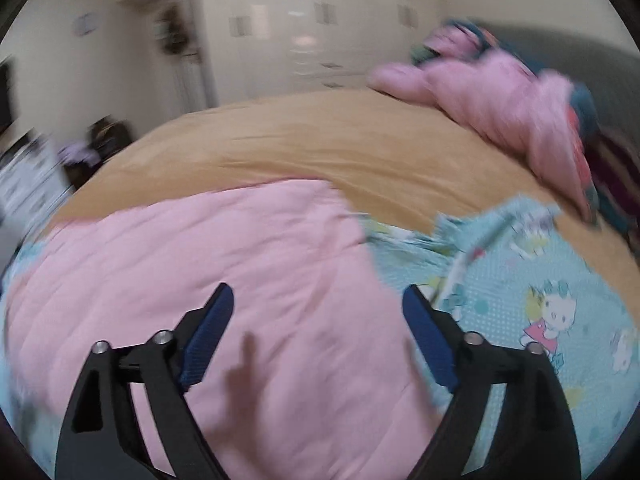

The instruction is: Fold large clothes

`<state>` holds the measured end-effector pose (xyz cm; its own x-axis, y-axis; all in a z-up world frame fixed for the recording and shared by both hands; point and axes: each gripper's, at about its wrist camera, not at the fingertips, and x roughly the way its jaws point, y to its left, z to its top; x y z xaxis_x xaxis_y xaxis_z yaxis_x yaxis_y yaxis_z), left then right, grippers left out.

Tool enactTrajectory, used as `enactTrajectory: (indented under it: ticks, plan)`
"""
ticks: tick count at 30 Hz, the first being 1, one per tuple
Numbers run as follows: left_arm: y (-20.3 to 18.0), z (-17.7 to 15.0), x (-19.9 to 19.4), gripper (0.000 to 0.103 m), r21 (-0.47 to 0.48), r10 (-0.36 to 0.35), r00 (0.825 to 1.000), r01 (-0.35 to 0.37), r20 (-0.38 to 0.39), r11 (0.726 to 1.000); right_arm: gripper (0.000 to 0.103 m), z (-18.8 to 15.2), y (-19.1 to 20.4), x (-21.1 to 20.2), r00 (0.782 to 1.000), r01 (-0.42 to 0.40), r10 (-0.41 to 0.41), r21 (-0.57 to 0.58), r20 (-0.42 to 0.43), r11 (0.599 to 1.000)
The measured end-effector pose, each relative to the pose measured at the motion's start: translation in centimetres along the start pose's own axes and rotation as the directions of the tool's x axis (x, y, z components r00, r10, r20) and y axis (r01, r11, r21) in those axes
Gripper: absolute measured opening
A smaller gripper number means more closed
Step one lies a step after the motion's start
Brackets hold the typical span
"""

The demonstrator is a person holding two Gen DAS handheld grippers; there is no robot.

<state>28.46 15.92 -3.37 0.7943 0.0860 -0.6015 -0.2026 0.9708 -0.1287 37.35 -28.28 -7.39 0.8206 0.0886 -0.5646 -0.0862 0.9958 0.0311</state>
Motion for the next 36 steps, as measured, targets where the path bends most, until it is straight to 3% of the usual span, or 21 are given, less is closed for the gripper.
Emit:
enactTrajectory:
  ticks: [5, 10, 12, 16, 22, 24, 29, 36]
  plan:
    - [-5.3, -3.2, -1.5, 0.082, 0.073, -0.088, 0.994, 0.092, -0.057, 0.993, 0.088, -2.6, 6.4, -2.5, 0.995, -0.1, 0.097, -0.168, -0.024, 0.981]
    - [-9.9, -5.9, -1.3, 0.083, 0.166, -0.069, 0.992, 0.086, -0.106, 0.982, 0.088, -3.8, 10.8, -2.1, 0.992, -0.121, 0.11, -0.248, -0.055, 0.961]
    - [-10.9, -6.7, -0.7, 0.083, 0.195, -0.016, 0.993, 0.038, -0.113, 0.98, 0.088, -4.1, 11.8, -0.8, 0.99, -0.114, 0.09, -0.254, -0.105, 0.961]
    - [-10.8, -7.5, 0.7, 0.086, 0.187, -0.013, 0.992, 0.037, -0.129, 0.982, 0.09, -4.6, 12.1, 1.9, 0.977, -0.103, 0.063, -0.195, -0.203, 0.975]
    - [-10.2, -8.4, 1.2, 0.088, 0.186, -0.04, 0.993, 0.061, -0.115, 0.981, 0.091, -5.1, 12.4, 3.5, 0.976, -0.092, 0.051, -0.193, -0.21, 0.977]
    - [-9.9, -8.4, 0.5, 0.089, 0.183, -0.056, 0.993, 0.074, -0.104, 0.98, 0.091, -4.8, 12.3, 3.0, 0.976, -0.099, 0.06, -0.178, -0.212, 0.979]
    - [-8.6, -7.8, -1.7, 0.094, 0.159, -0.039, 0.997, 0.048, -0.061, 0.986, 0.091, -3.8, 11.2, -0.7, 0.97, -0.189, 0.177, -0.059, -0.164, 0.98]
    - [-5.6, -6.4, -3.6, 0.094, 0.079, -0.003, 1.0, 0.004, -0.023, 0.997, 0.095, -4.0, 11.9, -4.3, 0.963, -0.245, 0.233, -0.082, -0.137, 0.966]
